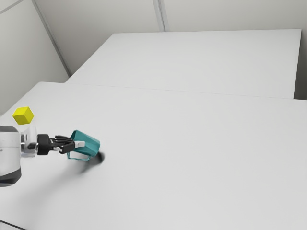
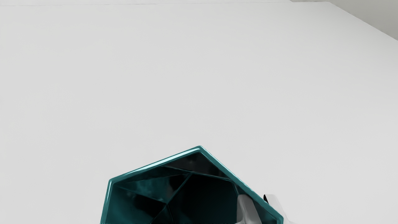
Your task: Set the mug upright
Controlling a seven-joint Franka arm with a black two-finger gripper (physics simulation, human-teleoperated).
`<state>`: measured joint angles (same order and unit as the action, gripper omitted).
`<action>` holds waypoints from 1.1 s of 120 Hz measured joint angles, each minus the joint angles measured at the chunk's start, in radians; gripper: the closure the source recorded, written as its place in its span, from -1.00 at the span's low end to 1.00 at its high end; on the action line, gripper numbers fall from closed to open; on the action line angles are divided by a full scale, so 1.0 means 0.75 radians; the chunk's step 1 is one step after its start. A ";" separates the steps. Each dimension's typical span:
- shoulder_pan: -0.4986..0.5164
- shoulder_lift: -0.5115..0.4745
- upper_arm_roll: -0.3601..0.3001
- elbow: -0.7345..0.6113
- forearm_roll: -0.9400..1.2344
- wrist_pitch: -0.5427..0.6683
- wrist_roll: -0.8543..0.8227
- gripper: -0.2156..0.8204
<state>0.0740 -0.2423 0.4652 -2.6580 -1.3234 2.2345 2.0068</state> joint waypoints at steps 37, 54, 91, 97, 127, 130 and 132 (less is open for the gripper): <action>-0.122 0.004 -0.154 0.217 0.581 0.109 -0.309 0.93; -0.129 -0.076 -0.208 0.225 1.106 0.126 -0.610 0.93; -0.184 -0.013 -0.275 0.283 1.701 0.145 -1.239 0.93; -0.211 0.012 -0.276 0.301 1.725 0.147 -1.320 0.93; -0.306 0.114 -0.277 0.368 1.761 0.152 -1.661 0.93; -0.314 0.120 -0.277 0.368 1.761 0.152 -1.690 0.93; -0.319 0.123 -0.277 0.368 1.761 0.152 -1.709 0.93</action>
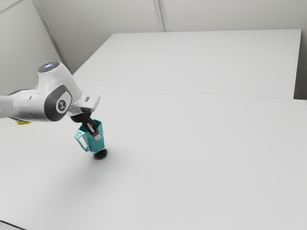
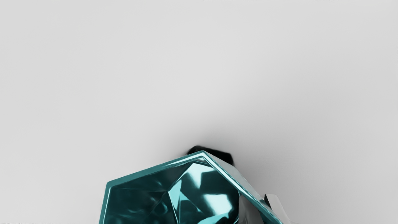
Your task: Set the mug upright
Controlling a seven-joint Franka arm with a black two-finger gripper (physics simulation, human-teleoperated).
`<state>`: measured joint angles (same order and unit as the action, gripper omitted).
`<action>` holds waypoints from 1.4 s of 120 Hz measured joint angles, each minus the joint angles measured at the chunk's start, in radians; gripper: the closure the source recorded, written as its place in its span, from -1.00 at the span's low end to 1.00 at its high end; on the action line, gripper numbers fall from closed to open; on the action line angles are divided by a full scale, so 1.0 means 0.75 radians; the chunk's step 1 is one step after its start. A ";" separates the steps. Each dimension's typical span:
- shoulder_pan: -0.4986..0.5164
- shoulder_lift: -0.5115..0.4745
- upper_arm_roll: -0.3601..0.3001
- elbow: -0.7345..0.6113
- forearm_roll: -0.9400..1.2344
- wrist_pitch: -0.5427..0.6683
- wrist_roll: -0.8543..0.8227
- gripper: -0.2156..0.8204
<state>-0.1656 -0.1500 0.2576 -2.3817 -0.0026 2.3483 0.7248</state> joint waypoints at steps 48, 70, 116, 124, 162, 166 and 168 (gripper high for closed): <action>-0.121 0.094 -0.016 0.058 -0.003 -0.006 -0.374 0.93; -0.147 0.149 -0.017 0.109 -0.003 0.019 -0.484 0.93; -0.148 0.081 -0.075 -0.055 -0.122 0.273 -0.644 0.93; -0.151 0.073 -0.078 -0.070 -0.134 0.295 -0.665 0.93; -0.147 0.073 -0.079 -0.091 -0.151 0.338 -0.734 0.93; -0.147 0.075 -0.080 -0.091 -0.151 0.339 -0.739 0.93; -0.146 0.076 -0.080 -0.091 -0.151 0.340 -0.742 0.93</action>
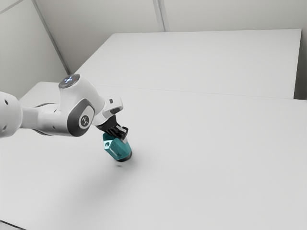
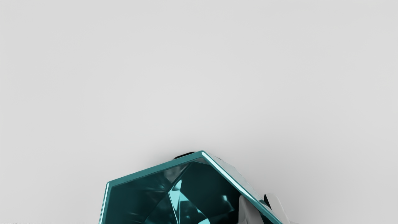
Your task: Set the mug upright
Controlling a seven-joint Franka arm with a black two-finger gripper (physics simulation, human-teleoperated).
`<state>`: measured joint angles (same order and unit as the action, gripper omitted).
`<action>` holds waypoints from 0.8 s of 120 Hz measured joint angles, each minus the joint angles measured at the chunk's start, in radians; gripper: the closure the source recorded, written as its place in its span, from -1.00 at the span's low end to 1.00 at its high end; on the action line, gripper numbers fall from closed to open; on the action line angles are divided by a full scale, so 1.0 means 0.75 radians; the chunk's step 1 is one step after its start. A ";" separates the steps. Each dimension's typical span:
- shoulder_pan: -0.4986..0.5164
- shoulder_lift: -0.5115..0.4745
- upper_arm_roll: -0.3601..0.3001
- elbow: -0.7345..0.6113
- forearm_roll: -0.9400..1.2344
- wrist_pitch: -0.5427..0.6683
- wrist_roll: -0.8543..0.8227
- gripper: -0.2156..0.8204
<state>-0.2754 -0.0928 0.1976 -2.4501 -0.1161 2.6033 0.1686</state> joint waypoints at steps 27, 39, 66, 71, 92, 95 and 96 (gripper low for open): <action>-0.003 0.008 -0.002 0.000 -0.012 0.002 -0.015 0.56; -0.003 0.006 -0.002 0.000 -0.015 0.002 -0.017 0.30; -0.003 -0.048 -0.002 0.006 -0.017 0.002 -0.020 -0.05; -0.003 -0.061 -0.002 0.013 -0.016 0.000 -0.019 -0.09; 0.000 -0.008 -0.018 0.275 0.003 -0.167 -0.004 -0.35; 0.000 0.015 -0.019 0.354 0.011 -0.224 -0.002 -0.38; 0.000 0.024 -0.020 0.381 0.013 -0.244 -0.001 -0.38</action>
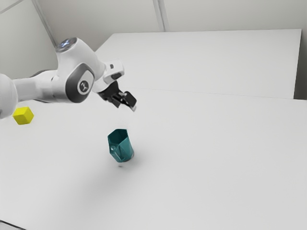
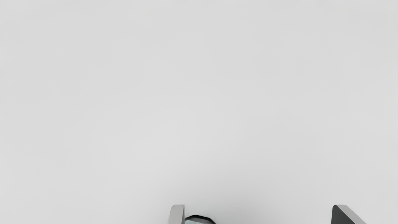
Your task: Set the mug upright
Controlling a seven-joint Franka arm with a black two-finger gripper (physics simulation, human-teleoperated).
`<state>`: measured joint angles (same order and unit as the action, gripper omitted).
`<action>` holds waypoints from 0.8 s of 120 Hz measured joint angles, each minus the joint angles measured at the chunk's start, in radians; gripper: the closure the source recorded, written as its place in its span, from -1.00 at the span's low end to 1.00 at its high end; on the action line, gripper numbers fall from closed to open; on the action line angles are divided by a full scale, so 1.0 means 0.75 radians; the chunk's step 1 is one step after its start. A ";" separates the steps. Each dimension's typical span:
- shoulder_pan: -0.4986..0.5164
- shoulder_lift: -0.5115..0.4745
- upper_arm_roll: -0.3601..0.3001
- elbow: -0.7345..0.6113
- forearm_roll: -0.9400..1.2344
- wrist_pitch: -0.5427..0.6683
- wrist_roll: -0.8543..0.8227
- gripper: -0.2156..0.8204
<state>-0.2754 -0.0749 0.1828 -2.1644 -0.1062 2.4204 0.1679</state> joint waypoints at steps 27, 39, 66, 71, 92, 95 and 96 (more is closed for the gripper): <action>0.061 0.087 -0.061 0.502 0.071 -0.560 0.015 -0.51; 0.106 0.070 -0.106 0.677 0.092 -0.734 0.027 -0.54; 0.362 0.077 -0.311 0.871 0.144 -1.020 0.050 -0.57; 0.372 0.076 -0.308 0.873 0.150 -1.045 0.054 -0.57; 0.432 0.069 -0.303 0.875 0.173 -1.103 0.065 -0.58; 0.433 0.068 -0.295 0.875 0.175 -1.109 0.066 -0.58; 0.434 0.067 -0.292 0.875 0.176 -1.111 0.067 -0.58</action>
<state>0.0500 -0.0243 -0.0364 -1.5083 0.0257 1.5871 0.2178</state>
